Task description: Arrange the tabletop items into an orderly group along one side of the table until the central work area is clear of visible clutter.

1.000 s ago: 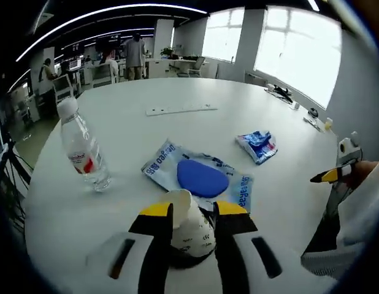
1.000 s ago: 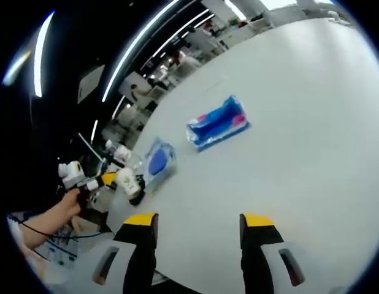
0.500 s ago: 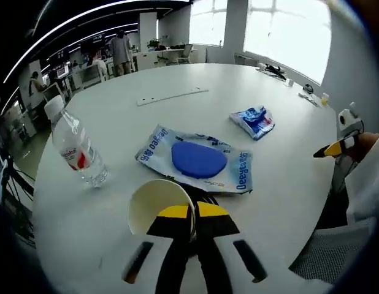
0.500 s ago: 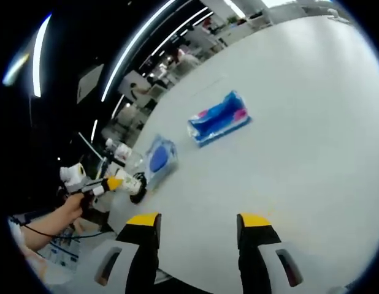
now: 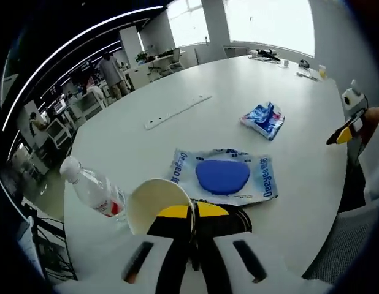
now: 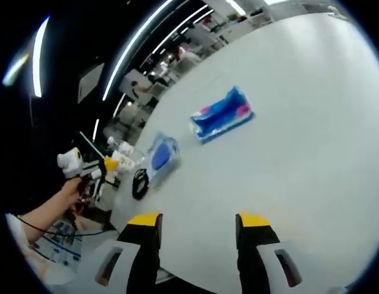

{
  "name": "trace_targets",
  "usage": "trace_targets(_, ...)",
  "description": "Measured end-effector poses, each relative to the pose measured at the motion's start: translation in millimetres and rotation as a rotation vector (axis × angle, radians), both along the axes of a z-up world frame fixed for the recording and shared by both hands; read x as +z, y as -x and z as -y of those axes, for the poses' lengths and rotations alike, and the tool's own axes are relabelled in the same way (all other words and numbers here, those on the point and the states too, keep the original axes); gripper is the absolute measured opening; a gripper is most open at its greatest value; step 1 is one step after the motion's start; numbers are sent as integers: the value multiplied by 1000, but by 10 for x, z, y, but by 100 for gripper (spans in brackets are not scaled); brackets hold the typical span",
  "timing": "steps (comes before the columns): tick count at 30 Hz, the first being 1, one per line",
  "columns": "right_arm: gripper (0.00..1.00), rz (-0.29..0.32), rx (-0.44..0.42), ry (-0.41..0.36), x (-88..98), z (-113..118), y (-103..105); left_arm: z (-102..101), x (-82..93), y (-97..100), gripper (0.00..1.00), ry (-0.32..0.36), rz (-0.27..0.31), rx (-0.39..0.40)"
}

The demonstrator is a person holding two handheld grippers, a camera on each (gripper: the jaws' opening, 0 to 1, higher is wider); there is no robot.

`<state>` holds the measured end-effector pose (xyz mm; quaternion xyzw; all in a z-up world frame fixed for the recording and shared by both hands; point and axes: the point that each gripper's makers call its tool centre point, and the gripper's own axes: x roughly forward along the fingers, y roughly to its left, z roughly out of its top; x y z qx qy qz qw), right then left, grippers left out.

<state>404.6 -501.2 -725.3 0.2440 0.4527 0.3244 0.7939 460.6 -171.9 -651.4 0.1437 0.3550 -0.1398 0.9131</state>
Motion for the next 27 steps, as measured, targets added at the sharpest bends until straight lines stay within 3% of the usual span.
trace_targets(5, 48, -19, -7, -2, -39, 12, 23, -115, -19, -154, 0, -67, -15, -12)
trace_targets(9, 48, -31, -16, 0, -73, 31, 30, -188, -49, -280, 0, -53, -22, 3)
trace_targets(14, 48, -41, -33, 0, -91, 46, 16, -265, -131, -400, 0, -100, -38, -19)
trace_targets(27, 47, -73, -49, 0, -136, -45, -2, -350, -363, -557, 0, -129, -77, -57)
